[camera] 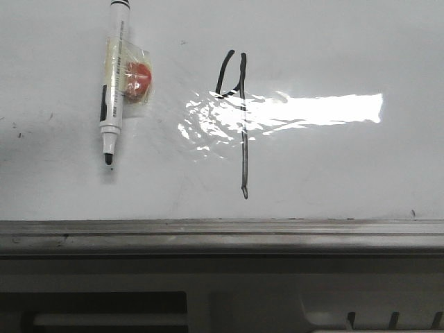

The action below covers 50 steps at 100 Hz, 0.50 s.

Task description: Write number 9 on whiteboard

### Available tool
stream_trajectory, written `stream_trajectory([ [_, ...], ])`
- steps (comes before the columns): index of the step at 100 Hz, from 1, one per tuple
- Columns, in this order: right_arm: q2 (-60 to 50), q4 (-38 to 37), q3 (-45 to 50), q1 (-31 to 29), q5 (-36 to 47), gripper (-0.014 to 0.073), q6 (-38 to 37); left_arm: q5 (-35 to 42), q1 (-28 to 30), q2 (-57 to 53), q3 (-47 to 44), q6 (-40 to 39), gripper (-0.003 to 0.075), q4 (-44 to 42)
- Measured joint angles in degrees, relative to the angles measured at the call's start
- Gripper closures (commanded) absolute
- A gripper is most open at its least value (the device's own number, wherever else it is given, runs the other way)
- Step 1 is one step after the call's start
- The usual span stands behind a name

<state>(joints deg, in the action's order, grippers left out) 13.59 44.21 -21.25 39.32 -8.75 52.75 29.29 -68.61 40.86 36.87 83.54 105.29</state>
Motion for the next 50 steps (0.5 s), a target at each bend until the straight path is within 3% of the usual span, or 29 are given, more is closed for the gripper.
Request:
stream_trajectory([
  [50,0.00,0.00,0.00,0.00,0.00,0.0667,0.00,-0.45,0.00,0.00,-1.82,0.00,0.0738,0.00],
])
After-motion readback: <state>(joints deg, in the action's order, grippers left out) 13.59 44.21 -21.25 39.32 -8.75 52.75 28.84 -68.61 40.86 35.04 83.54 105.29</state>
